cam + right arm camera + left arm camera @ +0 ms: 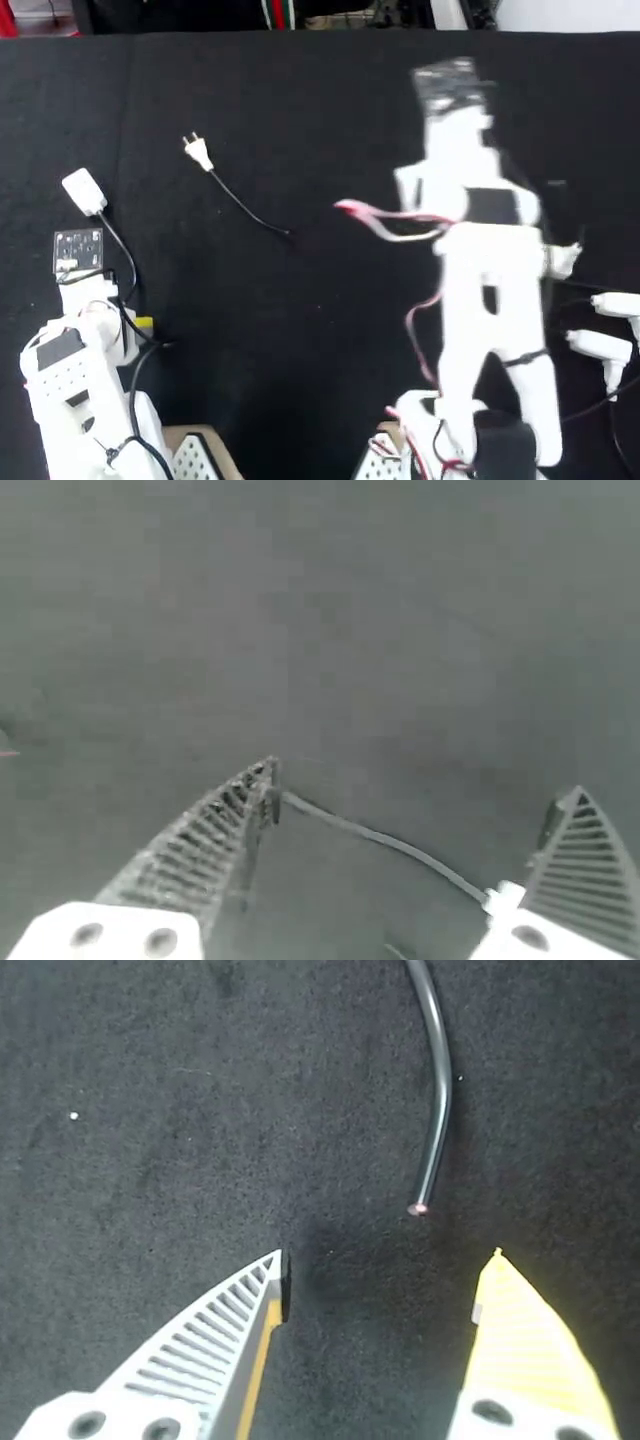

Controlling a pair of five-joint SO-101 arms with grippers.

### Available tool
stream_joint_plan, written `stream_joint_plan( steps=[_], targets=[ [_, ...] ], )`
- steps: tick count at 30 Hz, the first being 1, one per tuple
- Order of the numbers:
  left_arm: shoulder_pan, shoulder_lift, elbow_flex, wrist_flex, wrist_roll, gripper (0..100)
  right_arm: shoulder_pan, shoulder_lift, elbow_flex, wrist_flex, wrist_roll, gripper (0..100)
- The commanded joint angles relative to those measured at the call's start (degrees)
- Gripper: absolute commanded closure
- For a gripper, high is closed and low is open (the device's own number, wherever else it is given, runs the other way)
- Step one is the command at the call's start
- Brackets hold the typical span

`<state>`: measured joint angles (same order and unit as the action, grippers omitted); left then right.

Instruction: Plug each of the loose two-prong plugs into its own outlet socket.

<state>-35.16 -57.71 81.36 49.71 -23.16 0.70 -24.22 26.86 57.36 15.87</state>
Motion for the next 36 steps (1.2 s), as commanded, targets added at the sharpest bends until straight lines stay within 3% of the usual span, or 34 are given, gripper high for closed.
stream_joint_plan(
  steps=[1, 4, 10, 15, 22, 25, 29, 36],
  targets=[
    [0.7, -1.1, -0.7, 0.5, 0.1, 70, -13.1, -1.5, 0.0, -1.3, -2.9, 60.3],
    [0.3, -1.1, -0.7, 0.5, 0.1, 70, -20.7, 1.5, 0.0, -2.6, -3.2, 61.7],
    [0.1, -1.1, -0.6, 0.6, 0.1, 70, -28.5, 17.3, -3.8, -7.6, -3.2, 79.6],
    [0.1, -1.1, -0.4, 0.6, 0.1, 70, -30.6, 32.3, -10.3, -12.0, -3.2, 81.0],
    [0.1, -1.1, -0.4, 0.2, 0.1, 70, -33.8, 47.5, -19.1, -9.8, -3.2, 81.5],
    [0.1, -1.1, -0.4, 0.2, 0.0, 70, -34.6, 49.7, -22.0, -5.7, -3.2, 83.0],
    [0.2, -1.1, -0.4, 0.2, -0.1, 70, -34.4, 51.1, -25.5, -2.0, -3.2, 97.9],
    [0.2, -1.1, -0.4, 0.2, -0.2, 70, -32.1, 49.2, -26.0, 2.8, -2.6, 98.6]
  ],
)
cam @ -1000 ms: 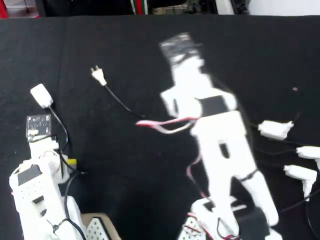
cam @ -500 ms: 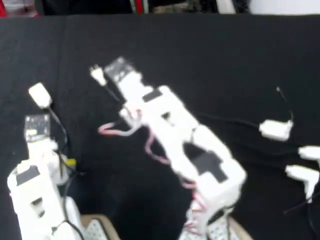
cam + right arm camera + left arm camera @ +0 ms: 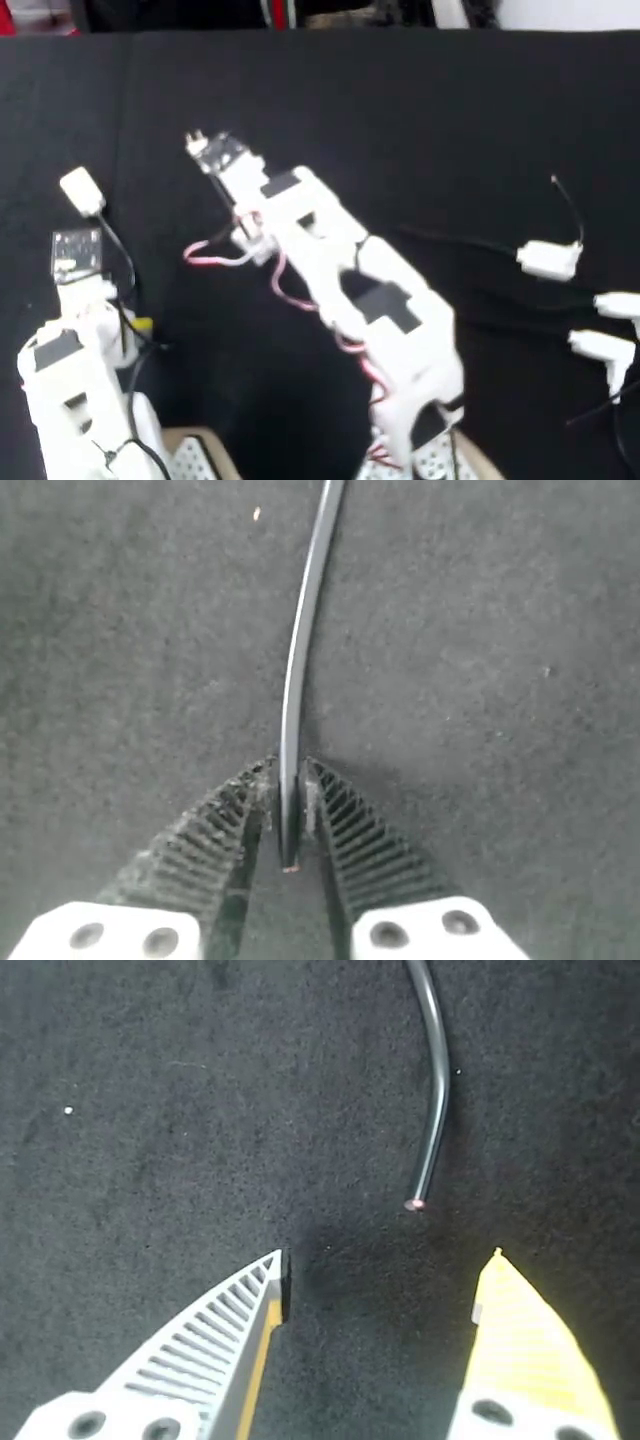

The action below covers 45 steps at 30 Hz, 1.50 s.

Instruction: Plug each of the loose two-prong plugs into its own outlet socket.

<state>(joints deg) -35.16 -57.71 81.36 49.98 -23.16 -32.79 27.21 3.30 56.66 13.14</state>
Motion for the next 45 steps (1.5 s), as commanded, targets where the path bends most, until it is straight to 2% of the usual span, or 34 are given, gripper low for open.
stream_joint_plan(
  steps=[1, 3, 11, 17, 21, 26, 30, 33, 38, 40, 45],
  targets=[
    [0.2, -1.1, -0.4, -0.2, -0.2, 70, 1.7, -3.1, -2.4, 4.8, 0.1, 98.7],
    [0.2, -1.1, -0.4, -0.2, -0.2, 70, 2.6, -5.8, -2.3, 7.8, 0.8, 98.7],
    [0.7, -1.1, -0.4, -0.1, -0.2, 70, 10.6, -15.6, -0.1, 24.2, 11.4, 98.7],
    [4.0, -1.1, -0.7, 0.6, 0.9, 70, 21.3, -22.4, 10.6, 25.5, 22.6, 98.7],
    [5.7, -1.1, -8.1, 4.0, 11.3, 70, 23.6, -26.3, 16.3, 24.2, 25.0, 98.7],
    [8.3, 2.3, -25.3, 9.5, 23.8, 70, 20.9, -29.5, 21.3, 20.0, 24.2, 98.7],
    [10.6, 17.5, -40.3, 12.9, 32.7, 70, 17.2, -29.9, 23.9, 16.5, 21.0, 98.7],
    [9.9, 34.2, -52.8, 14.3, 35.1, 70, 14.5, -29.8, 25.8, 13.6, 19.8, 98.7],
    [8.3, 55.4, -72.1, 20.0, 34.5, 70, 11.5, -29.8, 29.7, 8.1, 19.3, 98.7],
    [8.3, 61.2, -77.8, 21.0, 32.2, 70, 11.3, -29.8, 30.6, 7.1, 19.3, 98.7],
    [7.8, 71.0, -88.0, 20.6, 32.1, 70, 11.3, -29.8, 33.5, 3.4, 19.3, 98.7]
  ],
)
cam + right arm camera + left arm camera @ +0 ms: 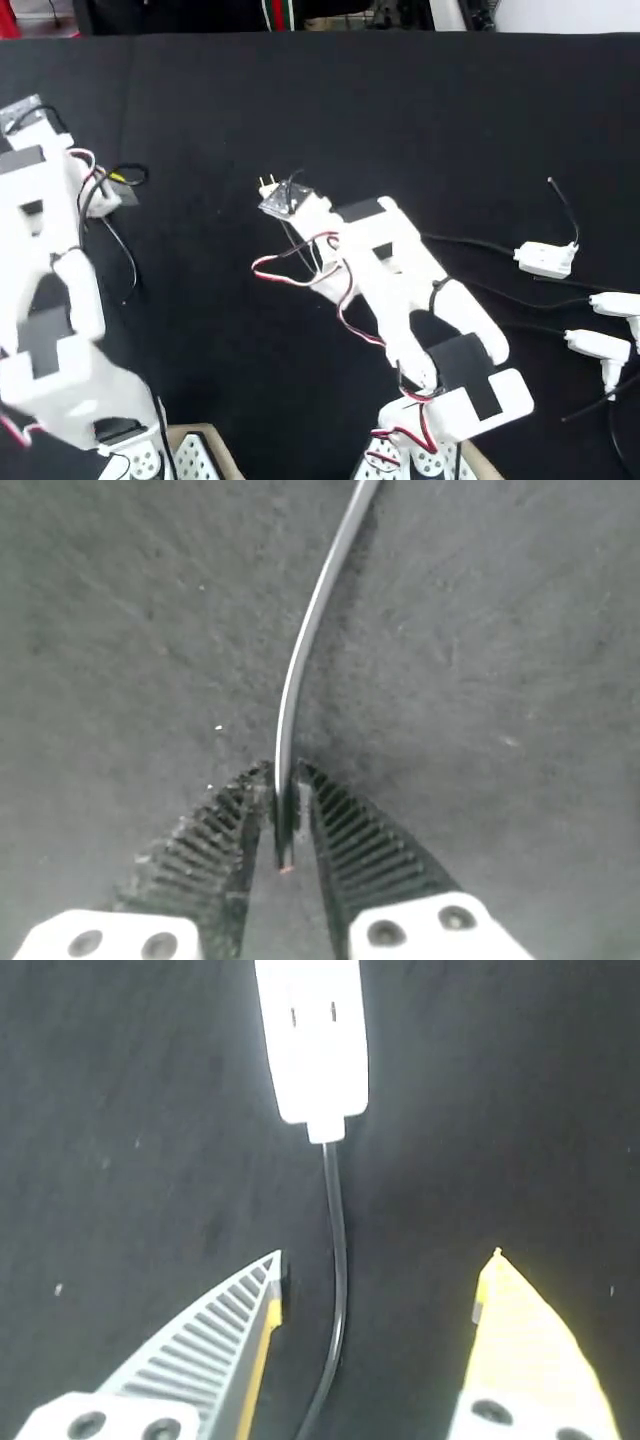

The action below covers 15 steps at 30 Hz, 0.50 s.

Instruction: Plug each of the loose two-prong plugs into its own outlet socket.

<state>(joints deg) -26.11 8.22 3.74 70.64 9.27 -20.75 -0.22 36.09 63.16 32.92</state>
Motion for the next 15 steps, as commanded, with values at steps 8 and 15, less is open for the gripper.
stream_joint_plan(
  steps=[8, 15],
  targets=[
    [-5.1, 17.4, -26.3, -0.1, 2.2, 70, -1.1, -2.3, 1.5, -4.3, -1.3, 98.7],
    [-4.2, 33.4, -38.5, 0.4, 5.4, 66, -1.1, -2.3, 1.5, -4.3, -1.2, 98.7]
  ],
)
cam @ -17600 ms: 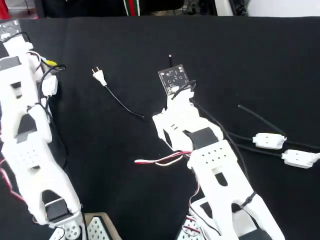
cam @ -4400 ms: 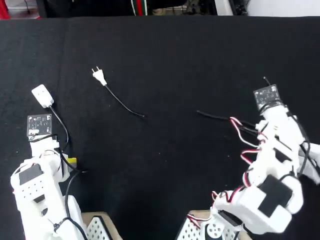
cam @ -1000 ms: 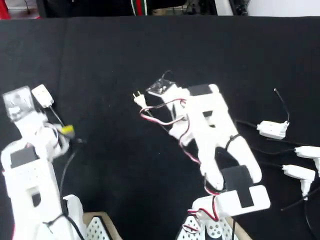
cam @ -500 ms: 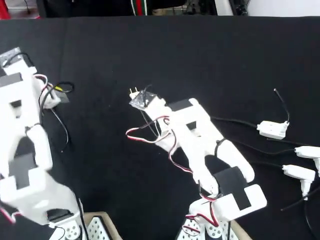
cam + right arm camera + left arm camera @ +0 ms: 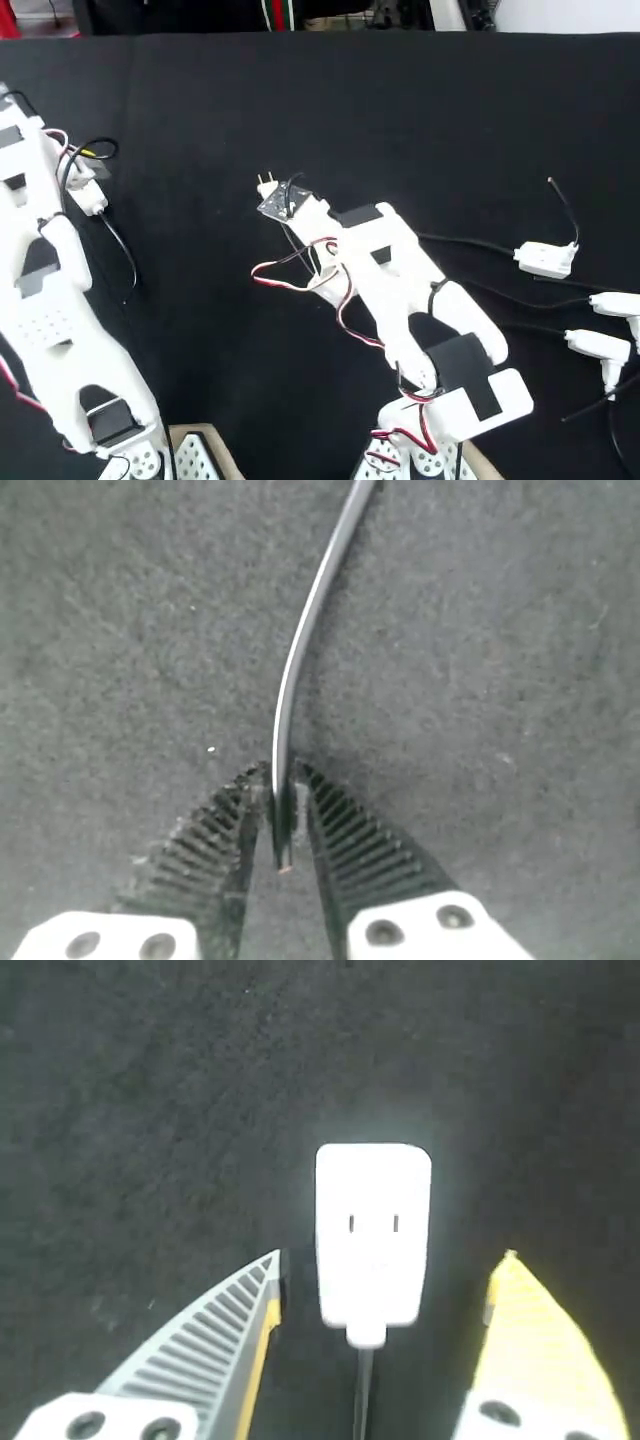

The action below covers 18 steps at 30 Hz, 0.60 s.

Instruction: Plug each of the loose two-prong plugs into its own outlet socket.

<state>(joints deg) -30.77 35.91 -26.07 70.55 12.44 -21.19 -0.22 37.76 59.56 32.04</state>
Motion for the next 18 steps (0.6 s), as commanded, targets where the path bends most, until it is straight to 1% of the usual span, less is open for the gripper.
stream_joint_plan(
  steps=[1, 6, 7, 12, 14, 16, 18],
  targets=[
    [0.7, 7.5, -10.2, 0.6, 2.0, 66, -0.6, -2.3, -0.2, -0.7, -0.3, 98.7],
    [0.7, 14.9, -19.8, 5.6, 1.9, 66, -0.6, -2.3, -0.2, -0.7, -0.2, 98.7],
    [0.7, 16.0, -21.5, 6.7, 1.2, 67, -0.6, -2.3, -0.2, -0.7, -0.2, 98.7],
    [2.1, 19.8, -29.5, 12.5, -6.1, 85, -0.6, -2.3, -0.2, -0.7, 0.0, 98.7],
    [3.0, 20.7, -32.2, 16.7, -6.5, 92, -0.6, -2.3, -0.2, -0.7, 0.0, 98.7],
    [3.4, 21.0, -34.9, 20.2, -7.6, 95, -0.6, -2.3, -0.2, -0.7, -0.1, 98.7],
    [3.9, 21.0, -36.7, 23.1, -9.1, 95, -0.5, -2.3, -0.2, -0.7, -0.1, 98.7]
  ],
)
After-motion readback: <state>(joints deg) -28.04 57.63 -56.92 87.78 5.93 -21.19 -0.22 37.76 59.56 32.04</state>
